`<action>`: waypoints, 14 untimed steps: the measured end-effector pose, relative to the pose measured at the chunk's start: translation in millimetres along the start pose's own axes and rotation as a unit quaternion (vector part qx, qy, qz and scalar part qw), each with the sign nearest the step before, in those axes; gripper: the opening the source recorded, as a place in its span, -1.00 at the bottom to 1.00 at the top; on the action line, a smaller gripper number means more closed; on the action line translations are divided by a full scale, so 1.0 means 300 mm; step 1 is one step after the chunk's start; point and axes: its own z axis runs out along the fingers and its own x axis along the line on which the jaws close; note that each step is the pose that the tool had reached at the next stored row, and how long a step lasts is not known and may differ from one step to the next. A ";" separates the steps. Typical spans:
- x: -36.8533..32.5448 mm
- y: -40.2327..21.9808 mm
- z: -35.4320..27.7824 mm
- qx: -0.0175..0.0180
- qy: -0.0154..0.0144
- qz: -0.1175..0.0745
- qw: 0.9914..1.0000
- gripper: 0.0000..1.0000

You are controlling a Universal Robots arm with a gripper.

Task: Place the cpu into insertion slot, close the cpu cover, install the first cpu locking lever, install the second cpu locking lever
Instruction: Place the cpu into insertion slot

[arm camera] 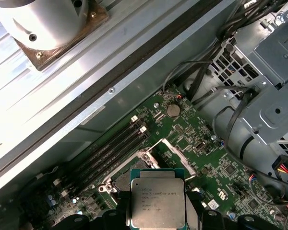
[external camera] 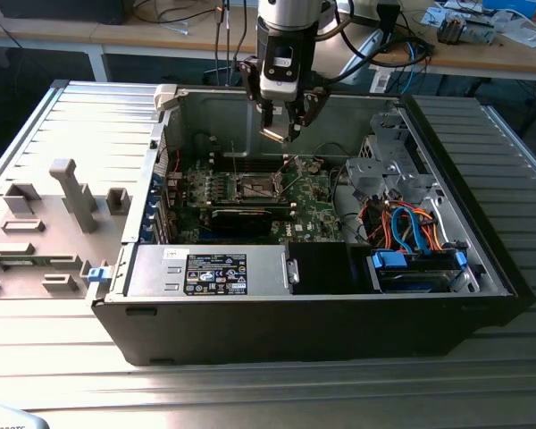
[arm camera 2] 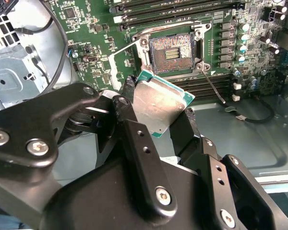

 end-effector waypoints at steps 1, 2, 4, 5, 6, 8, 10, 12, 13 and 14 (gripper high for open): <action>0.000 0.000 0.000 0.000 0.000 0.001 1.000 0.08; 0.000 0.000 0.000 0.000 0.000 0.002 1.000 0.08; 0.000 0.000 0.000 0.000 0.000 0.003 1.000 0.08; 0.000 0.000 0.000 0.000 0.000 0.003 1.000 0.08; 0.000 0.000 0.000 0.000 0.000 0.004 1.000 0.08; 0.000 0.000 0.000 0.000 0.000 0.005 1.000 0.08; 0.000 0.000 0.000 0.000 -0.001 0.006 1.000 0.08; 0.000 0.000 0.000 0.000 -0.001 0.006 1.000 0.08; 0.000 0.000 0.000 0.000 -0.001 0.007 1.000 0.08; 0.000 0.000 0.000 0.000 -0.001 0.007 1.000 0.08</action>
